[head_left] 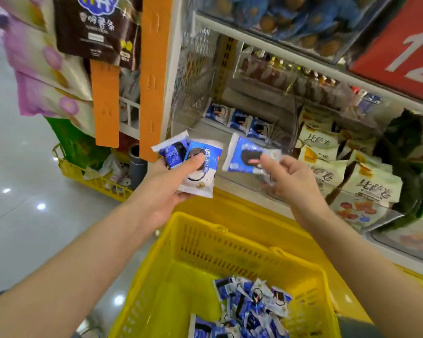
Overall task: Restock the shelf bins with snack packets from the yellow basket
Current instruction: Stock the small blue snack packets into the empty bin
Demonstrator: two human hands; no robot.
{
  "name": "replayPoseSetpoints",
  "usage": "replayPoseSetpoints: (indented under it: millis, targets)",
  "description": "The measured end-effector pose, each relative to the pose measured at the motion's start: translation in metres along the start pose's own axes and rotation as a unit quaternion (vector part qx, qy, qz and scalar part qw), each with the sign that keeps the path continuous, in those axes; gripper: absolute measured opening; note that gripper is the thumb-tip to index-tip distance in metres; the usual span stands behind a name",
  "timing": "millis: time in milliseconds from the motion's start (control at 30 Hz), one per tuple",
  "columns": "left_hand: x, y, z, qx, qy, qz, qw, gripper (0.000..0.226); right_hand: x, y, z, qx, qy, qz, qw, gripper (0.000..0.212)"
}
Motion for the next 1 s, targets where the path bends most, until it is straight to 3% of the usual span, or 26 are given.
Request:
replayPoseSetpoints:
  millis: [100,233,533,700,1000]
  targets:
    - [0.005,-0.008,-0.008,0.026,0.026,0.0,0.999,0.041,-0.022,-0.044,0.008,0.09,0.033,-0.053,0.994,0.014]
    - [0.01,-0.018,-0.019,0.051,0.046,-0.002,0.998,0.044,-0.031,-0.109,0.028,0.138,0.117,-0.064,0.981,0.038]
    - [0.019,-0.04,-0.051,0.071,0.047,0.024,0.996,0.049,0.0,-0.222,0.073,0.044,0.306,0.003,0.951,0.045]
    - [0.02,-0.053,-0.061,0.073,0.055,0.019,0.996,0.065,0.014,-0.261,0.083,0.006,0.378,0.013,0.926,0.048]
    - [0.018,-0.066,-0.066,0.067,0.055,0.005,0.996,0.072,0.025,-0.291,0.099,-0.014,0.431,0.036,0.901,0.056]
Point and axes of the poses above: each hand's wrist, its own y-axis away from the middle knuckle, its own z-axis out of the palm, x = y × z, the point moved 3 cm from there along -y, towards the middle knuckle, and after that the axes turned 6 degrees about y, right-handed, at the moved point
